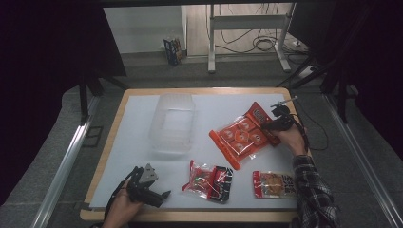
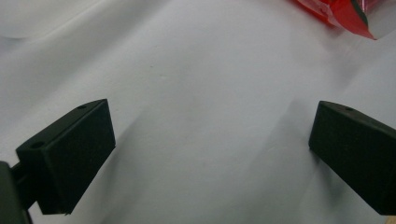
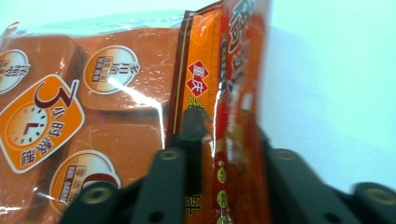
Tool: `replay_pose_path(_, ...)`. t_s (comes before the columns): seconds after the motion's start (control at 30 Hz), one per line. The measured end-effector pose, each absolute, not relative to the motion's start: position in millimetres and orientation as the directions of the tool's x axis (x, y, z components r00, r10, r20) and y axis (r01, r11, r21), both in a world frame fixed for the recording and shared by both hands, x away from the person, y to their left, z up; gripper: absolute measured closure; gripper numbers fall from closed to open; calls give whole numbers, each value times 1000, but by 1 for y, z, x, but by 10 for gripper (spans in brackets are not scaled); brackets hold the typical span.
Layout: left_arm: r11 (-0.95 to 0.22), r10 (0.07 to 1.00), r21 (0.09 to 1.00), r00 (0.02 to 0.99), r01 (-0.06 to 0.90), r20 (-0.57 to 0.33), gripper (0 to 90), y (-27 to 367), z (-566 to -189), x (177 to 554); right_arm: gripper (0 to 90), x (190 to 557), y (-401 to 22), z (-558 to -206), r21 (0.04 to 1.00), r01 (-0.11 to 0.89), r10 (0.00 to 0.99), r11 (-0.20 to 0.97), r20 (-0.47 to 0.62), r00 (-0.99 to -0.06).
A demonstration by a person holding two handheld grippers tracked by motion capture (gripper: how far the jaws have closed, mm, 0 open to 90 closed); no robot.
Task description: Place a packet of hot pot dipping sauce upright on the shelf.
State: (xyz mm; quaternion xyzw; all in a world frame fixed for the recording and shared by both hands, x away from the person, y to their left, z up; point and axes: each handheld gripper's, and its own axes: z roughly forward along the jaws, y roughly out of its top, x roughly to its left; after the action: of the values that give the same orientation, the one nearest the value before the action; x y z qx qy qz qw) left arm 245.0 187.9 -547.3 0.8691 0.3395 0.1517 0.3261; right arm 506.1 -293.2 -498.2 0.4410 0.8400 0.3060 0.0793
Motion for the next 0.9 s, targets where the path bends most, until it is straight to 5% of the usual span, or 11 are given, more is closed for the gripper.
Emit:
replay_pose_path(0.13,-558,689,670,723,490,45,5,188,-547,245,884,505,-294,-501,578,699,796,421,133,-590)
replay_pose_path(0.9,-564,688,670,724,483,56,6,187,-547,244,888,479,-288,-452,669,607,762,429,92,-640)
